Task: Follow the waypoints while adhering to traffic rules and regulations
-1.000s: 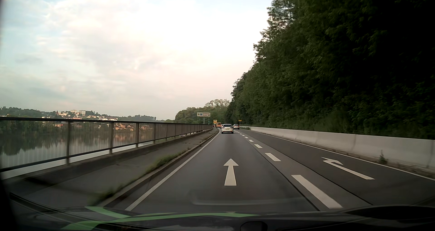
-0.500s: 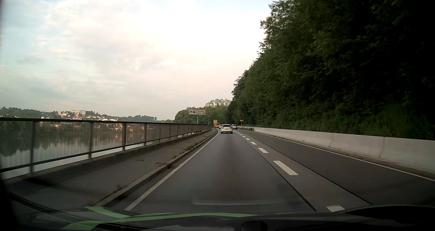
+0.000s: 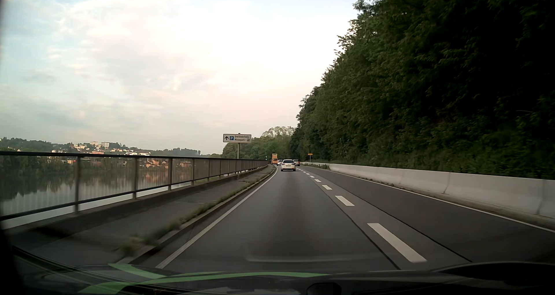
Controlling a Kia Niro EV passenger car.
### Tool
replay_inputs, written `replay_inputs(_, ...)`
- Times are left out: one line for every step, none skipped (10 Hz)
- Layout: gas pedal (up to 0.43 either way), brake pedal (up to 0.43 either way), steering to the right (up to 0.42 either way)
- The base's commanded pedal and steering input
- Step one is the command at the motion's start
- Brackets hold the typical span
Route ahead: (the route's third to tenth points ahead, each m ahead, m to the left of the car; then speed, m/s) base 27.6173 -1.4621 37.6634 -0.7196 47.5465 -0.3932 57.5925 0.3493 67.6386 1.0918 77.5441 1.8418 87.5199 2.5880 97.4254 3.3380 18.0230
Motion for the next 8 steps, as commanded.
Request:
replay_inputs(0.169,0.0,-0.002)
replay_inputs(0.169,0.0,-0.002)
replay_inputs(0.169,0.0,-0.002)
replay_inputs(0.169,0.0,-0.002)
replay_inputs(0.169,0.0,-0.002)
replay_inputs(0.157,0.0,-0.003)
replay_inputs(0.157,0.0,-0.004)
replay_inputs(0.157,0.0,-0.004)
